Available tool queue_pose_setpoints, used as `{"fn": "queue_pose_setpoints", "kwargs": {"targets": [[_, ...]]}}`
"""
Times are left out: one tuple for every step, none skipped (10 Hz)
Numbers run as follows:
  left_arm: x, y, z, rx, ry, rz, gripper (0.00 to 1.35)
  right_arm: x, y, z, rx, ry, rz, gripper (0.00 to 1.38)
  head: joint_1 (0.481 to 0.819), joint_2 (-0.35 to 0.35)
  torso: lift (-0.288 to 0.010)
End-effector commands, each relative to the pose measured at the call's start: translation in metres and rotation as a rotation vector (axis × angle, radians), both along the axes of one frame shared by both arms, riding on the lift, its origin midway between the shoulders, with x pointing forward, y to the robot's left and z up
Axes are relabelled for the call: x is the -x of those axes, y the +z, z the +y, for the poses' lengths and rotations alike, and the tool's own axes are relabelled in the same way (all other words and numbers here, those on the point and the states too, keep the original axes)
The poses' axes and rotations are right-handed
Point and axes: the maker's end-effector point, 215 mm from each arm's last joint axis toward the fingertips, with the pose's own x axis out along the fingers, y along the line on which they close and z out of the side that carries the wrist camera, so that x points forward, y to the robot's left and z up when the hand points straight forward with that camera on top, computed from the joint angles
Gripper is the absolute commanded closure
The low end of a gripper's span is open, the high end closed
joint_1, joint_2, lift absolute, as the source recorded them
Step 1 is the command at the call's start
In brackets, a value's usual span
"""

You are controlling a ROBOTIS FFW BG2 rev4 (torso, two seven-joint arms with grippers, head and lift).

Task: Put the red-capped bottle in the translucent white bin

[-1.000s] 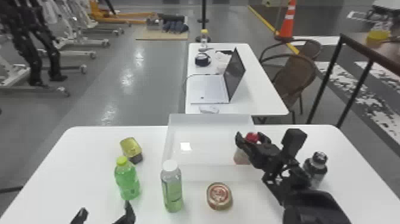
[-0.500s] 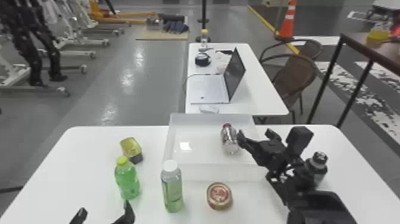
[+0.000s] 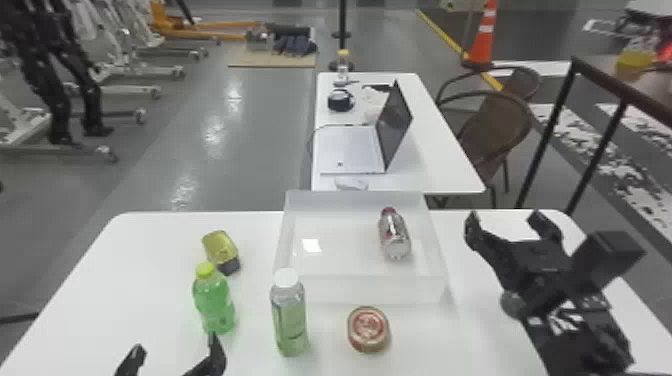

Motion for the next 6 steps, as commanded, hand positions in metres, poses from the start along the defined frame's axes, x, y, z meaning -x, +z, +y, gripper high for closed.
{"fn": "queue_pose_setpoints", "kwargs": {"targets": [[-0.004, 0.007, 0.002, -0.021, 0.007, -0.015, 0.12, 0.041, -0.014, -0.015, 0.025, -0.058, 0.031, 0.13, 0.549, 0.0, -0.1], [-0.005, 0.01, 0.005, -0.042, 0.008, -0.023, 0.12, 0.053, -0.021, -0.016, 0.023, -0.065, 0.045, 0.13, 0.549, 0.0, -0.1], [-0.005, 0.014, 0.005, -0.058, 0.007, -0.033, 0.12, 0.062, -0.038, -0.013, 0.02, -0.052, 0.092, 0.13, 0.549, 0.0, -0.1], [0.0, 0.013, 0.006, -0.064, 0.008, -0.033, 0.12, 0.077, -0.063, -0.005, 0.025, -0.025, 0.147, 0.13, 0.549, 0.0, -0.1], [0.009, 0.004, 0.008, -0.066, 0.011, -0.008, 0.12, 0.096, -0.09, 0.007, 0.03, -0.007, 0.201, 0.12, 0.549, 0.0, -0.1], [0.012, -0.001, 0.007, -0.079, 0.007, 0.009, 0.12, 0.108, -0.108, 0.015, 0.054, -0.005, 0.23, 0.12, 0.549, 0.0, -0.1]]}}
